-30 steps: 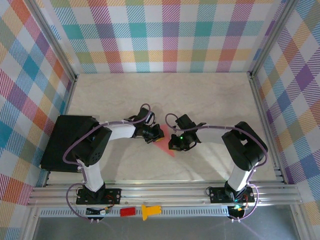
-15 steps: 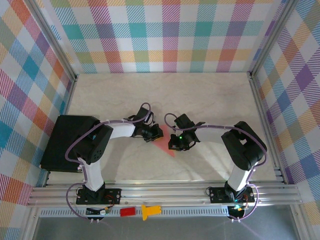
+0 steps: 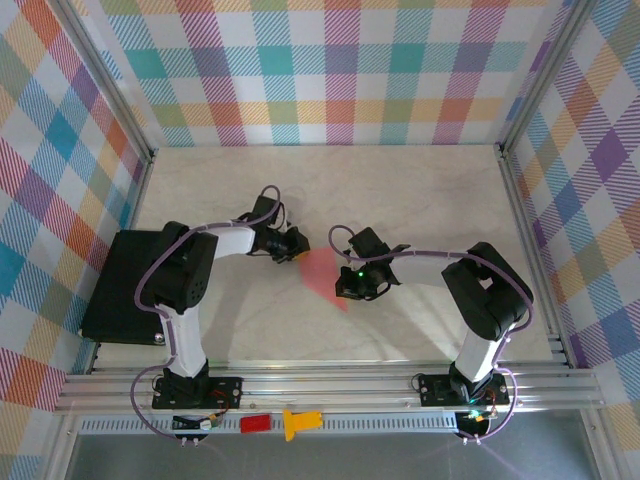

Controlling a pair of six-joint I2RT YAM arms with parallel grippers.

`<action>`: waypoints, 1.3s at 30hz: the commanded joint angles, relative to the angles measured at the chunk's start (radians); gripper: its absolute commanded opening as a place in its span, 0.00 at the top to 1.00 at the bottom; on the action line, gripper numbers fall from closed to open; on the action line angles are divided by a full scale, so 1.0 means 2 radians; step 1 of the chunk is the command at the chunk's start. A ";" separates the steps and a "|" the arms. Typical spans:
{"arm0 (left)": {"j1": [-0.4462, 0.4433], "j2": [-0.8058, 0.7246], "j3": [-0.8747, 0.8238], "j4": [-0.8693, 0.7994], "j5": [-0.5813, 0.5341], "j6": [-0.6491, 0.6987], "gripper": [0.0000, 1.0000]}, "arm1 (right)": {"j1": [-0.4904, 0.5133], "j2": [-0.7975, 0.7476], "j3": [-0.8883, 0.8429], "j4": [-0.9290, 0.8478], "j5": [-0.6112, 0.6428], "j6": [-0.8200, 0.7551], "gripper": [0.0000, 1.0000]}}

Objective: Fold a paper plane with a square sheet of paper (pick it up from the middle)

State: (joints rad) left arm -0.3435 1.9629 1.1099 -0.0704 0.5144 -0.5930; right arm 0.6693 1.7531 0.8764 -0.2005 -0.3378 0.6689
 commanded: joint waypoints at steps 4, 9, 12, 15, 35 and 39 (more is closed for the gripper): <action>0.035 0.003 0.035 -0.043 -0.053 0.030 0.84 | -0.002 0.020 -0.014 -0.058 0.028 -0.001 0.94; 0.034 -0.042 0.026 -0.029 -0.030 -0.002 0.80 | -0.007 -0.020 0.016 0.009 -0.017 0.008 0.86; 0.031 -0.086 -0.008 -0.011 -0.026 -0.028 0.74 | -0.010 -0.045 0.027 0.052 -0.028 0.011 0.76; 0.029 -0.131 -0.053 0.007 -0.032 -0.052 0.66 | -0.020 -0.058 0.027 0.068 -0.018 0.006 0.67; -0.022 -0.203 -0.217 0.150 -0.007 -0.164 0.38 | -0.064 0.039 0.069 0.061 -0.088 -0.043 0.67; -0.025 -0.199 -0.217 0.160 0.000 -0.169 0.38 | -0.064 0.041 0.070 0.074 -0.097 -0.041 0.75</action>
State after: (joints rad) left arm -0.3832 1.5555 0.6895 0.1997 0.4889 -0.9096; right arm 0.5434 1.8267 0.9947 -0.0868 -0.4854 0.5945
